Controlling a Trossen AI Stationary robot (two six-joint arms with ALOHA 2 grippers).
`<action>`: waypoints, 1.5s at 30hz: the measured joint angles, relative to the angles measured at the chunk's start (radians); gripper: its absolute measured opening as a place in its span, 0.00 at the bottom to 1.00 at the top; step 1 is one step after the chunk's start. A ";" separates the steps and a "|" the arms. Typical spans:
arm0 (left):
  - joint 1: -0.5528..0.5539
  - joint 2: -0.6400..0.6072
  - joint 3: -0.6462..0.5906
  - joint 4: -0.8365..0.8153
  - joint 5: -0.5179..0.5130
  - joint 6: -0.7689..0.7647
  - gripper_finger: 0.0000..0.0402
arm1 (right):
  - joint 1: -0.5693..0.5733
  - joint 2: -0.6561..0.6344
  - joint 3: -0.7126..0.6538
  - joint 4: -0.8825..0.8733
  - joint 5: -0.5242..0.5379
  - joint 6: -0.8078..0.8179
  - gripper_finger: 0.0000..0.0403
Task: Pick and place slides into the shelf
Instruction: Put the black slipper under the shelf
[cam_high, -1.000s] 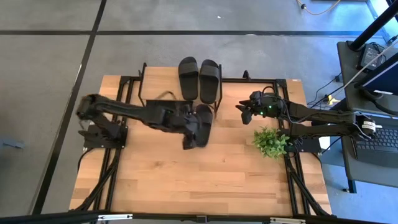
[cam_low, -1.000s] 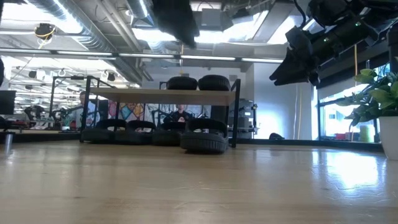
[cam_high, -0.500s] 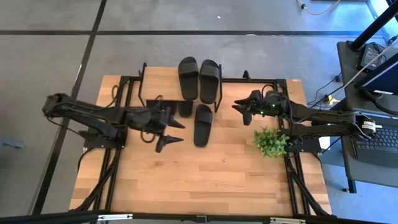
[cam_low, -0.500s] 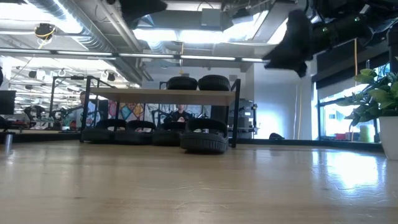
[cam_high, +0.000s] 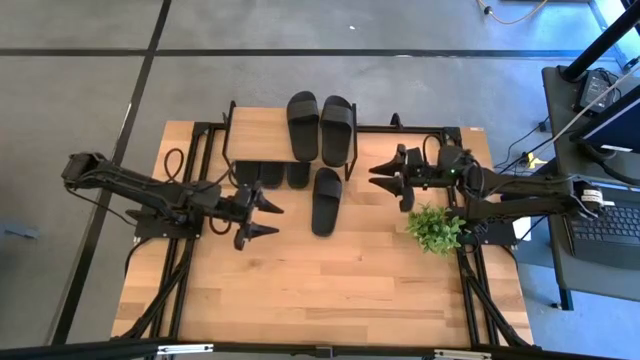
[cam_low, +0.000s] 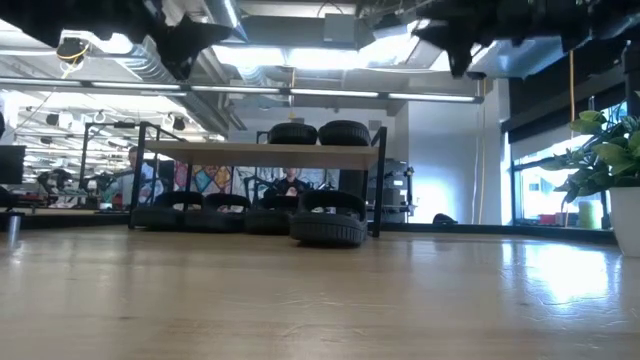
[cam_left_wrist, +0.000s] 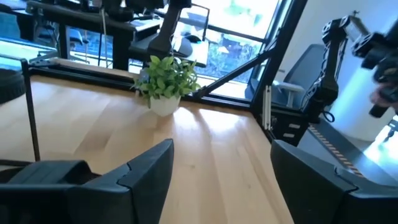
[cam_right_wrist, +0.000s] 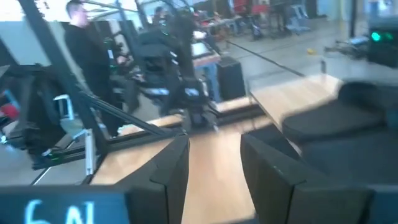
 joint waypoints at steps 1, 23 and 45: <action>0.000 -0.004 -0.006 -0.001 0.000 0.000 0.64 | 0.014 0.005 0.019 -0.003 0.000 -0.009 0.36; 0.065 -0.259 -0.181 -0.004 -0.001 0.000 0.64 | 0.264 0.635 0.739 -0.715 0.058 -0.017 0.36; 0.088 -0.259 -0.266 -0.006 0.000 0.005 0.64 | 0.355 1.099 0.805 -0.716 0.035 0.070 0.36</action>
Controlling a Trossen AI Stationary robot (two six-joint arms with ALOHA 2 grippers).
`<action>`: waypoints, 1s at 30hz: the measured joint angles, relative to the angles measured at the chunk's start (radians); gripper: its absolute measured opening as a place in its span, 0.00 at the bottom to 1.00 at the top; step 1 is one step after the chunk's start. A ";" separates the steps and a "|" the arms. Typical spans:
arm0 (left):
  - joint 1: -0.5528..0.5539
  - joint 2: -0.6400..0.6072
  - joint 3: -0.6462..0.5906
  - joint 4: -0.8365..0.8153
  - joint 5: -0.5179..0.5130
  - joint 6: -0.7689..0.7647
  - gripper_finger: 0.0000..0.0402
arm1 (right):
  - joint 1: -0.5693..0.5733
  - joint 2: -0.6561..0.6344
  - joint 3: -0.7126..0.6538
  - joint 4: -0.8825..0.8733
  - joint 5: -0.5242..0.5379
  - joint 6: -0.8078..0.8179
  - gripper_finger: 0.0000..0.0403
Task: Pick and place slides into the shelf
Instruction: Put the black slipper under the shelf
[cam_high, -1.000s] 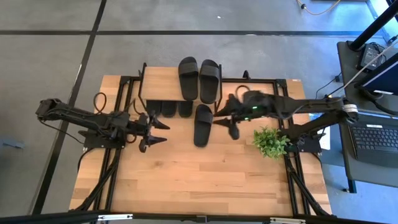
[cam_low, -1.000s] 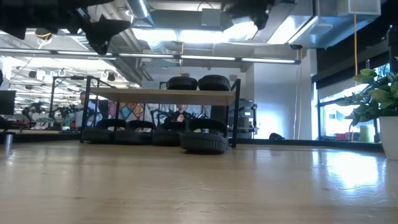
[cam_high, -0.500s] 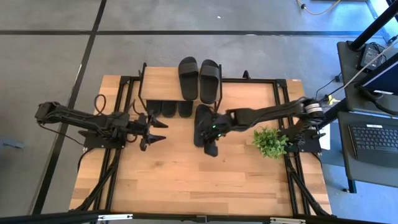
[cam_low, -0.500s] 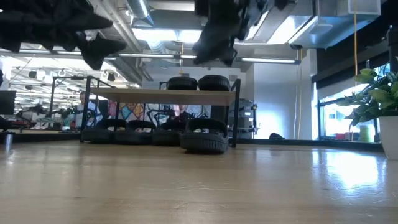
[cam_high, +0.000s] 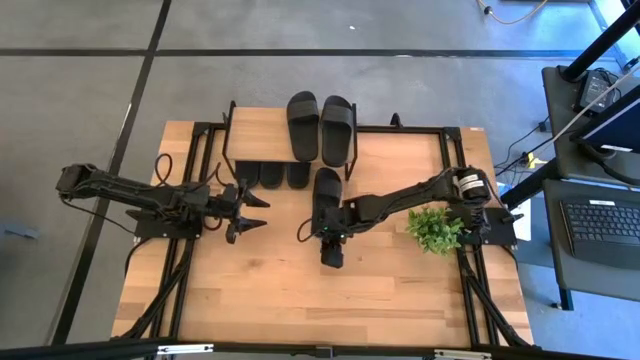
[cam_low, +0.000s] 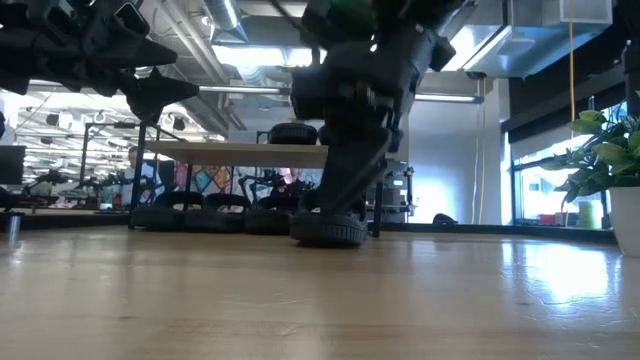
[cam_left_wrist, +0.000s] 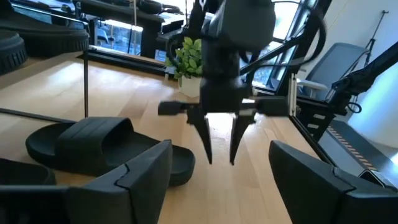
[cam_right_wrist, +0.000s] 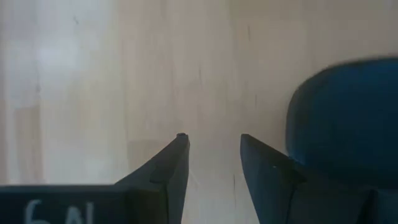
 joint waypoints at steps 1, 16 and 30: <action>0.000 0.000 0.000 0.000 0.000 0.000 0.64 | 0.001 0.009 0.000 -0.001 0.000 0.011 0.36; 0.000 0.000 0.000 -0.021 0.000 0.002 0.64 | -0.054 0.027 0.000 -0.001 0.118 0.046 0.36; 0.000 0.000 0.000 -0.047 0.000 0.002 0.64 | -0.184 0.028 0.000 -0.002 0.119 -0.026 0.36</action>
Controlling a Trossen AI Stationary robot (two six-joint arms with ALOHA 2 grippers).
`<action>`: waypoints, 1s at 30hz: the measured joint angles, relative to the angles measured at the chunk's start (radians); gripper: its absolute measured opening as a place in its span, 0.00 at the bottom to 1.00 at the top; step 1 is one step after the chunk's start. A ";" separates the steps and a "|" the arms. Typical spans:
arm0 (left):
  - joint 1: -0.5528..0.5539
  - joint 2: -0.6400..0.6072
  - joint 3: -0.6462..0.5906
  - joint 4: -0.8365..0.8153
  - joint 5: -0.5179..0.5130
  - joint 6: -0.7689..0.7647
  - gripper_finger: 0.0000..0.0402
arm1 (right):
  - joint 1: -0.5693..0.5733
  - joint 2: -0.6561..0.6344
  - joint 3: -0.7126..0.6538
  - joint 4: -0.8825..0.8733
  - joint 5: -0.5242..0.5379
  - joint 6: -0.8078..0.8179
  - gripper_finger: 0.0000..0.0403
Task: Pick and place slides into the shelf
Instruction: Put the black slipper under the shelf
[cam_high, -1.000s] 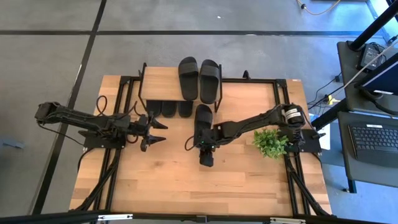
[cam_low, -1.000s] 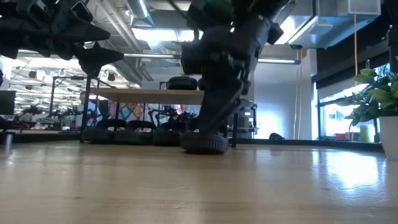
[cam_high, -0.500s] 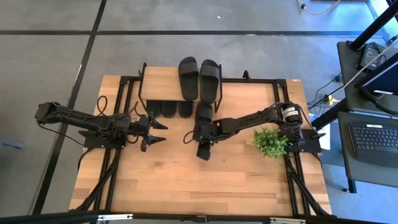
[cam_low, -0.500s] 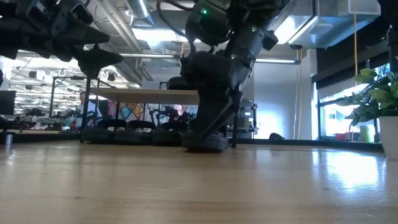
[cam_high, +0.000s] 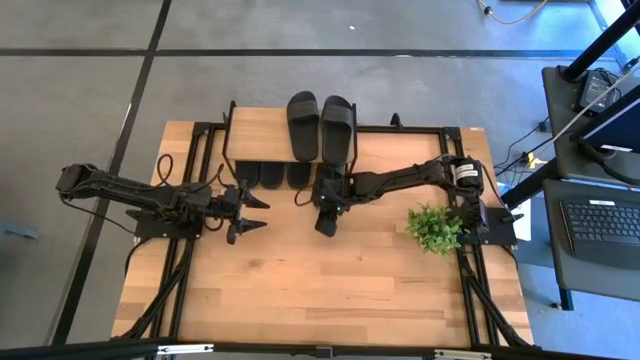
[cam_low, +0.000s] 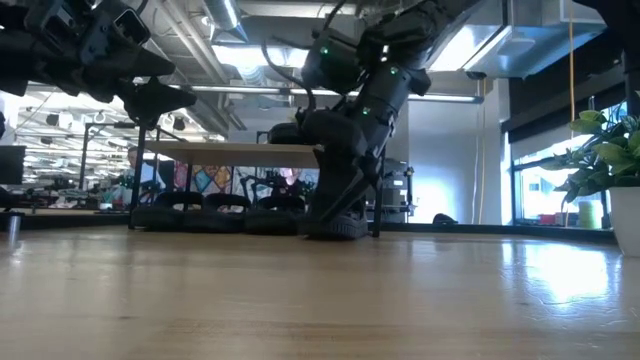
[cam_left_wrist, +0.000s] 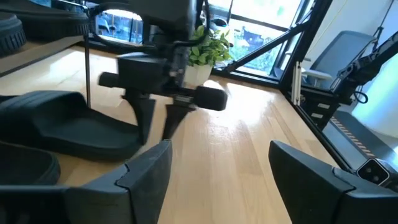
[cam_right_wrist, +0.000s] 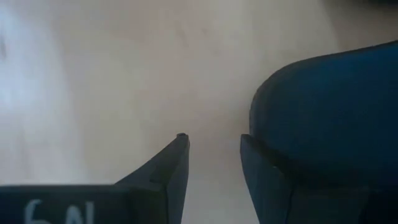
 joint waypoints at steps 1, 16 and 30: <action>0.000 0.000 0.000 0.000 0.000 0.000 0.64 | -0.009 0.000 0.000 0.000 0.000 -0.009 0.36; 0.000 0.000 0.000 -0.004 -0.008 0.001 0.64 | -0.106 0.000 0.000 0.000 0.028 -0.098 0.36; 0.000 0.000 0.000 -0.004 -0.008 0.001 0.64 | -0.133 0.000 0.000 0.004 0.035 -0.117 0.36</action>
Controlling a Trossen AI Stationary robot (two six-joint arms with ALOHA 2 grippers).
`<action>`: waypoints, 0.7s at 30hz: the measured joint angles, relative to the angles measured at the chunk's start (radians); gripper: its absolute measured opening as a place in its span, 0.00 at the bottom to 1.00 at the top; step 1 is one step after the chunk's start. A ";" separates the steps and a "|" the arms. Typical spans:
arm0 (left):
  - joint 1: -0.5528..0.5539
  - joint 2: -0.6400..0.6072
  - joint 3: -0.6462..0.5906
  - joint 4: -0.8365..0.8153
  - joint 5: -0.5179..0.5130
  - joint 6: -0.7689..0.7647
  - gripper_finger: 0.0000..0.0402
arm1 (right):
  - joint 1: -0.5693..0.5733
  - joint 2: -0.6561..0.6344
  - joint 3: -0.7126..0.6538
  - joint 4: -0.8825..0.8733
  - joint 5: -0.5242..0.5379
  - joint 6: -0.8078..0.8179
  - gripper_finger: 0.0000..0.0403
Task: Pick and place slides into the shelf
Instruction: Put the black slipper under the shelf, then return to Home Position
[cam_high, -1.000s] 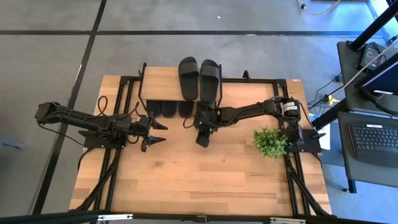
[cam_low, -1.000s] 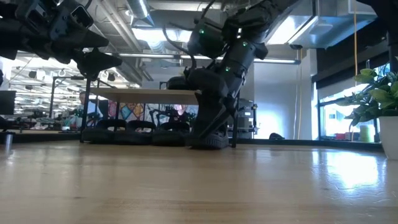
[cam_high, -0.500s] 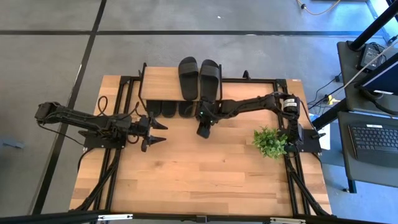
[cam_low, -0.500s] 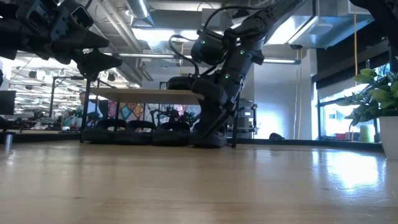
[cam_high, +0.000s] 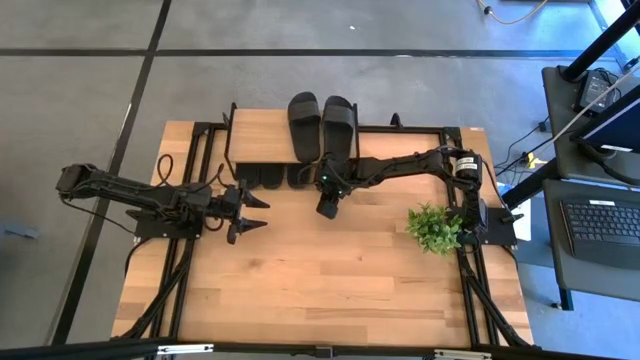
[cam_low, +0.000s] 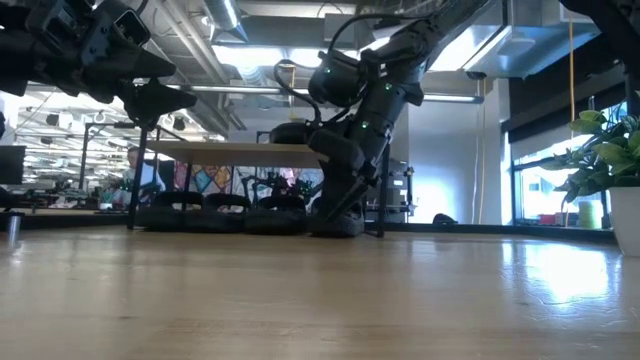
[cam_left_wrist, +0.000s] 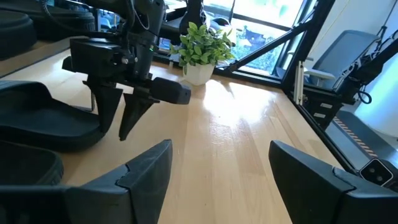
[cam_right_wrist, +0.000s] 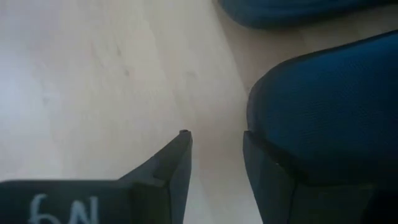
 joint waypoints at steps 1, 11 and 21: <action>0.000 0.000 0.000 0.000 0.000 0.000 0.64 | 0.002 0.000 0.000 0.000 0.005 0.000 0.36; 0.000 0.000 0.000 0.000 0.000 -0.001 0.64 | 0.048 0.000 0.039 0.007 0.010 0.004 0.36; 0.000 -0.001 0.000 0.020 0.038 -0.021 0.64 | 0.145 0.000 0.280 -0.138 -0.042 0.023 0.36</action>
